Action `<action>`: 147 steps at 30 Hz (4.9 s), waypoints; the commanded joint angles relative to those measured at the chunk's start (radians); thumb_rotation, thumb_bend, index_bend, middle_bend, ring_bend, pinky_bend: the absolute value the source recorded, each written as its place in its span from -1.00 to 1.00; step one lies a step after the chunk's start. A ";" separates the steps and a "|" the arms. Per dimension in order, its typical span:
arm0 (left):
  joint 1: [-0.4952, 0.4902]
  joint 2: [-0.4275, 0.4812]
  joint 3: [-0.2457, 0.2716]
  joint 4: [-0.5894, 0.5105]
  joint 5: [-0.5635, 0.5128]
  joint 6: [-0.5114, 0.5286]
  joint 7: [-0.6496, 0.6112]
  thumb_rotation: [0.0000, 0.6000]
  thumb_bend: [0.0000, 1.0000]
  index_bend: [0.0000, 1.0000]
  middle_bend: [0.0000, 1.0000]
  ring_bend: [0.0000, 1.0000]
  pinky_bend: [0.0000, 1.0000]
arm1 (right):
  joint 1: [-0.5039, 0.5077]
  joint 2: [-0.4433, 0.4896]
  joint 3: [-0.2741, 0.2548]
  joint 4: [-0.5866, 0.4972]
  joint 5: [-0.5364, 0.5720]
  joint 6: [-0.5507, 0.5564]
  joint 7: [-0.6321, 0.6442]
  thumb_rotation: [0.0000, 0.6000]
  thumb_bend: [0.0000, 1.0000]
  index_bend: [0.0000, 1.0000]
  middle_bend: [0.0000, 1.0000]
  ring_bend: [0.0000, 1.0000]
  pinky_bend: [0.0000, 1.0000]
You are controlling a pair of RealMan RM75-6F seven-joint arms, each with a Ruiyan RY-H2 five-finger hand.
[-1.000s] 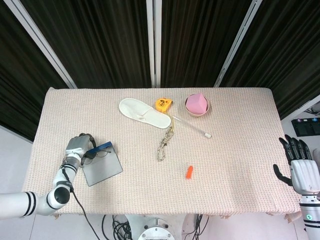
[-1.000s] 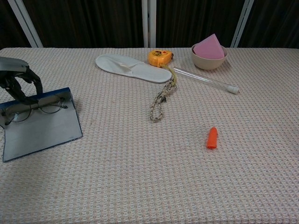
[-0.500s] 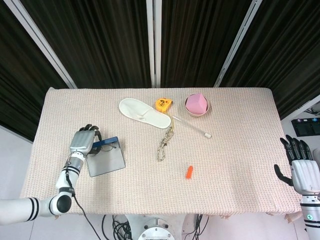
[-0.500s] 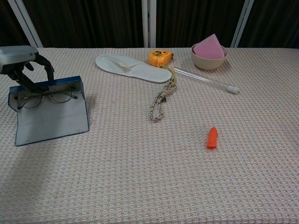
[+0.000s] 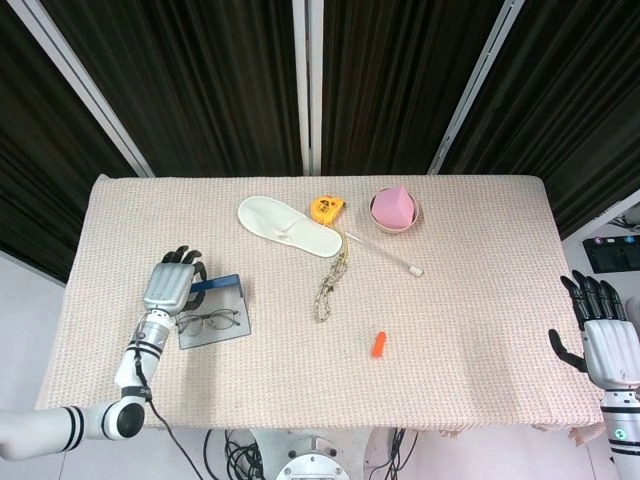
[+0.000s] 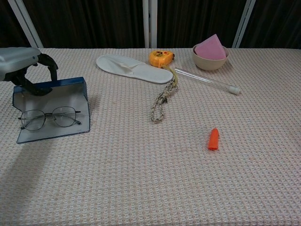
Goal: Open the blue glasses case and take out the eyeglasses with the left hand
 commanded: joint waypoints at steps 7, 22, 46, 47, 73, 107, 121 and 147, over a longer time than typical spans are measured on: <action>0.021 -0.024 -0.016 0.052 0.056 -0.005 0.011 1.00 -0.24 0.00 -0.66 -0.86 -0.69 | 0.000 0.001 0.000 -0.002 -0.002 0.002 -0.002 1.00 -0.35 -1.00 -1.00 -1.00 -1.00; 0.020 -0.035 -0.079 0.130 0.051 -0.093 0.001 1.00 -0.71 -1.00 -0.99 -1.00 -0.91 | 0.001 0.006 0.000 -0.011 -0.003 -0.001 -0.004 1.00 -0.35 -1.00 -1.00 -1.00 -1.00; 0.100 0.038 0.003 -0.192 -0.035 -0.003 0.148 1.00 -0.43 -0.33 -0.58 -0.72 -0.42 | -0.001 0.004 -0.002 -0.005 -0.007 0.005 0.002 1.00 -0.35 -1.00 -1.00 -1.00 -1.00; 0.102 0.028 0.008 -0.184 -0.030 0.000 0.152 1.00 -0.43 -0.33 -0.55 -0.68 -0.38 | -0.001 0.004 -0.002 -0.004 -0.007 0.005 0.002 1.00 -0.35 -1.00 -1.00 -1.00 -1.00; 0.132 -0.088 0.010 -0.044 0.011 0.027 0.245 1.00 -0.33 0.04 -0.22 -0.32 -0.10 | 0.002 -0.001 -0.002 0.003 0.002 -0.008 0.002 1.00 -0.35 -1.00 -1.00 -1.00 -1.00; 0.157 0.025 0.072 -0.388 0.234 0.002 0.212 1.00 -0.20 0.55 0.15 -0.03 0.12 | 0.001 0.004 -0.004 0.000 -0.007 -0.002 0.010 1.00 -0.35 -1.00 -1.00 -1.00 -1.00; 0.125 0.086 0.099 -0.414 0.170 -0.146 0.139 1.00 -0.37 -0.72 -0.65 -0.65 -0.22 | 0.003 0.004 -0.002 -0.002 -0.003 -0.005 0.007 1.00 -0.35 -1.00 -1.00 -1.00 -1.00; 0.360 0.384 0.063 -0.307 0.472 0.251 -0.136 1.00 -0.57 -0.94 -1.00 -1.00 -0.92 | -0.005 0.005 0.003 -0.031 -0.011 0.024 -0.030 1.00 -0.36 -1.00 -1.00 -1.00 -1.00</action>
